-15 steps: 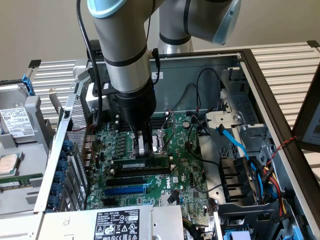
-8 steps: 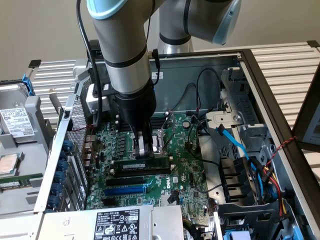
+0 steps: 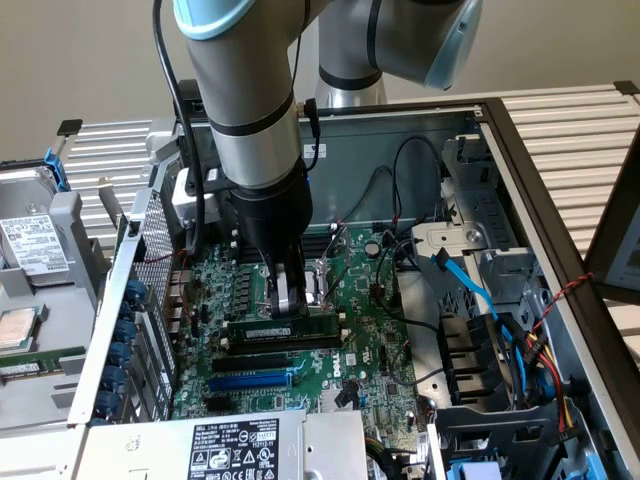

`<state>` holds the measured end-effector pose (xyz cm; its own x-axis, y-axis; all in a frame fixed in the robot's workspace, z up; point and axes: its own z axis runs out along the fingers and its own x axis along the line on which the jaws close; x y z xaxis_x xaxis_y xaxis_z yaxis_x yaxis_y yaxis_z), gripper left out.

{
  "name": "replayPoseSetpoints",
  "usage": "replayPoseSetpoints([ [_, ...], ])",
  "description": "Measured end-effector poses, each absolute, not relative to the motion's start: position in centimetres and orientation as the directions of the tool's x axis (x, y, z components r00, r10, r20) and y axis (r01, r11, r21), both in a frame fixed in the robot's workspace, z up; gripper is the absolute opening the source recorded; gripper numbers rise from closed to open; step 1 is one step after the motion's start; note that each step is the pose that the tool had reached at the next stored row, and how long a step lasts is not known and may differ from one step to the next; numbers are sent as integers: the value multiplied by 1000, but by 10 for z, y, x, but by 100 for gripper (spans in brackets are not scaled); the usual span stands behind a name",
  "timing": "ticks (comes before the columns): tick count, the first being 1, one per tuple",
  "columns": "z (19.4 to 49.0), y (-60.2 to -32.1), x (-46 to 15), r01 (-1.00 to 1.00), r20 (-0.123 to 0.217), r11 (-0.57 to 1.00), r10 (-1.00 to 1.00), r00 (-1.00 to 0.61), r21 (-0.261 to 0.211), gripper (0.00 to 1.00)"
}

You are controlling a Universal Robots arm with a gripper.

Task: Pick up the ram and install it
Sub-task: 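Insert the ram into the slot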

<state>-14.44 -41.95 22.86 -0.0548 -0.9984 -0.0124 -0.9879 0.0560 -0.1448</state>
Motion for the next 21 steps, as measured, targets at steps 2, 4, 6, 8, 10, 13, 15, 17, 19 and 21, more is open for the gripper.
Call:
replayPoseSetpoints([
  [2, 229, -420, -144, -988, -12, 56, -998, -55, -145, 14],
  [4, 229, -420, -144, -988, -12, 56, -998, -55, -145, 14],
  [6, 229, -420, -144, -988, -12, 56, -998, -55, -145, 20],
  [8, 229, -420, -144, -988, -12, 56, -998, -55, -145, 20],
  [10, 229, -420, -144, -988, -12, 56, -998, -55, -145, 20],
  [13, 229, -420, -144, -988, -12, 56, -998, -55, -145, 20],
  [15, 231, -419, -144, -988, -13, 56, -998, -55, -145, 20],
  [17, 237, -420, -144, -988, -13, 56, -998, -55, -145, 20],
  [19, 240, -420, -143, -988, -13, 56, -998, -55, -143, 20],
  [21, 242, -420, -143, -989, -13, 59, -998, -58, -138, 20],
])
